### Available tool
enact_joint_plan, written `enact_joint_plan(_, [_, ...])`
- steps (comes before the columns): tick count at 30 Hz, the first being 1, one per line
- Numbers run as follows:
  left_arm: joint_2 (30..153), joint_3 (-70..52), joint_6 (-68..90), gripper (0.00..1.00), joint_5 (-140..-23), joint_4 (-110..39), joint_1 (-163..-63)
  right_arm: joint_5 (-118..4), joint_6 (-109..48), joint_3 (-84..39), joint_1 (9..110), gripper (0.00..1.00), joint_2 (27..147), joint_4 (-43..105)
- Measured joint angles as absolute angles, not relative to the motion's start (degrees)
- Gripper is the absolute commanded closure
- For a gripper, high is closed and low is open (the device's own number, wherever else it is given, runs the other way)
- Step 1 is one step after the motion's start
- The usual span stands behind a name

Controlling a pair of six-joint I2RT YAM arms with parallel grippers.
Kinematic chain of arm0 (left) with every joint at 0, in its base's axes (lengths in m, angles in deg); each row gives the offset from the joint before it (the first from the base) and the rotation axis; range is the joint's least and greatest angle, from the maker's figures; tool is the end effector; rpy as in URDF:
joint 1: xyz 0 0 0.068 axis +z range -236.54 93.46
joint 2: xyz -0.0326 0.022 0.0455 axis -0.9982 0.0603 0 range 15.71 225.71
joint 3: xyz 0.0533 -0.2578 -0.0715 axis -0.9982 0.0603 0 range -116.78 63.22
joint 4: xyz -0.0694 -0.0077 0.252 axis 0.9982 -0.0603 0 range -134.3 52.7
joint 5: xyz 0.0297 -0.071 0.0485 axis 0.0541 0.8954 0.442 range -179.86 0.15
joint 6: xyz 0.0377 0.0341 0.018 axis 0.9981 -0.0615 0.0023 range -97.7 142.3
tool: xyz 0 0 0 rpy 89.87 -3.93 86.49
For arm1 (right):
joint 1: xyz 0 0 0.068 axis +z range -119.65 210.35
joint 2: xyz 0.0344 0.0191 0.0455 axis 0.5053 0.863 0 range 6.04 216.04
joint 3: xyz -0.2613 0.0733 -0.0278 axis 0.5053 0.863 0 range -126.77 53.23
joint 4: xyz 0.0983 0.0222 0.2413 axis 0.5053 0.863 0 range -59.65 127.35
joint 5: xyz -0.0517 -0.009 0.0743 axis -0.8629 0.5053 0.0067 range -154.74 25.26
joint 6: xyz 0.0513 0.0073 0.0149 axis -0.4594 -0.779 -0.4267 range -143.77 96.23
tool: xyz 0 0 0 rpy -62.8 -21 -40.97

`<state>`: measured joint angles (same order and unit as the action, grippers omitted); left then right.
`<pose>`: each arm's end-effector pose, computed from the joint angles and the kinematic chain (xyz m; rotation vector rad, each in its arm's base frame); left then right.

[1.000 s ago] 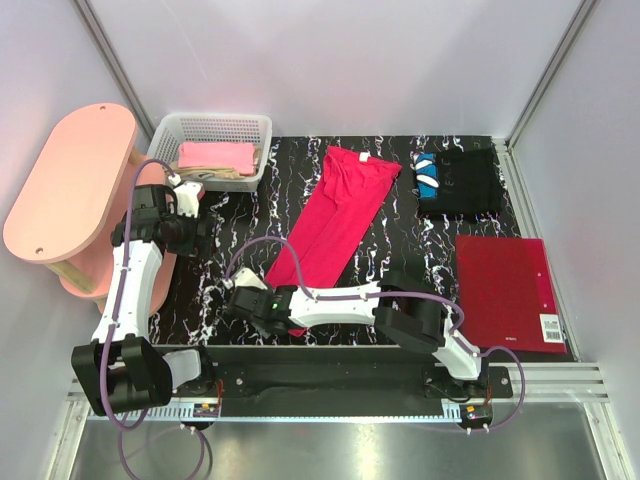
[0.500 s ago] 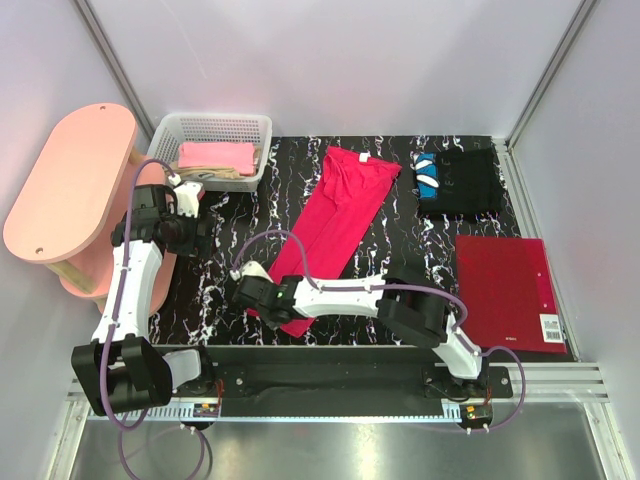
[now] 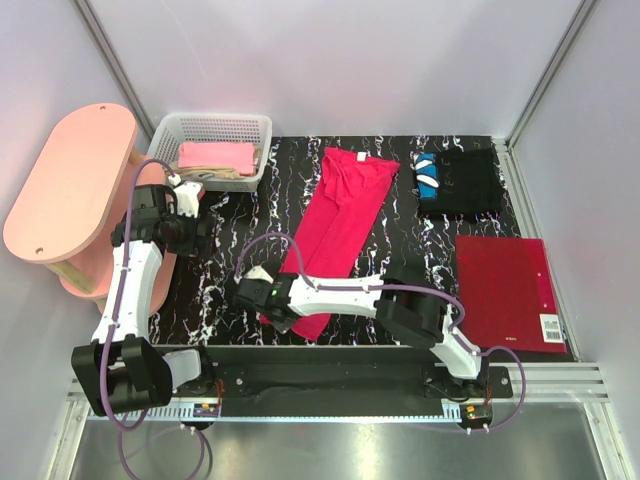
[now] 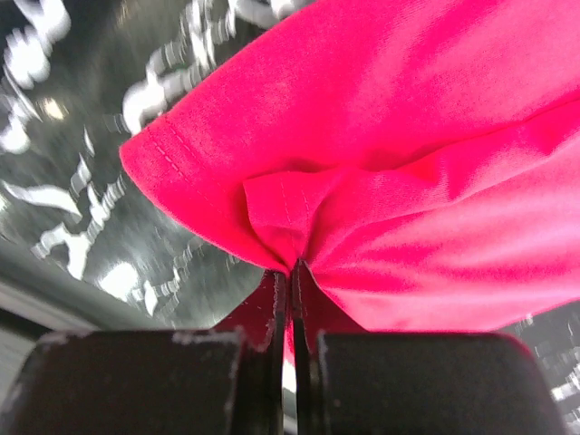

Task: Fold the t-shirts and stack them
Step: Grab the bottom of the folded rectangular tshirt with right arm, then fold the folded rectangular tshirt in 1/3 of the way

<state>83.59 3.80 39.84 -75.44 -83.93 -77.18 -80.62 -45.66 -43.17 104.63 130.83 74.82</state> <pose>0.2322 0.0293 0.2924 0.2763 2.4775 -0.1241 0.1304 0.4274 0.1632 -1.1568 2.4816 0.0519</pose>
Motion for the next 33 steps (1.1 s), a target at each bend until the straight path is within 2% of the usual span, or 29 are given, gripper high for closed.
enact_joint_plan(10, [82.8, 3.8, 39.8, 0.01, -75.4, -83.9, -77.2, -76.9, -45.7, -52.0, 115.0, 1.0, 130.7, 85.4])
enact_joint_plan(16, [82.5, 3.8, 39.8, 0.01, -75.4, -84.0, -77.2, -74.7, -47.6, -52.5, 116.1, 1.0, 126.5, 86.6])
enact_joint_plan(20, [82.5, 3.8, 39.8, 0.01, -75.1, -84.0, -77.2, -74.7, -47.9, -50.1, 113.2, 1.0, 121.3, 86.3])
enact_joint_plan(25, [82.5, 3.8, 39.8, 0.01, -74.9, -84.0, -77.2, -74.8, -46.7, -45.7, 104.7, 1.0, 115.6, 85.4])
enact_joint_plan(33, [82.8, 3.6, 39.8, 0.01, -75.0, -84.1, -77.2, -75.5, -40.3, -44.7, 93.8, 1.0, 114.9, 84.2])
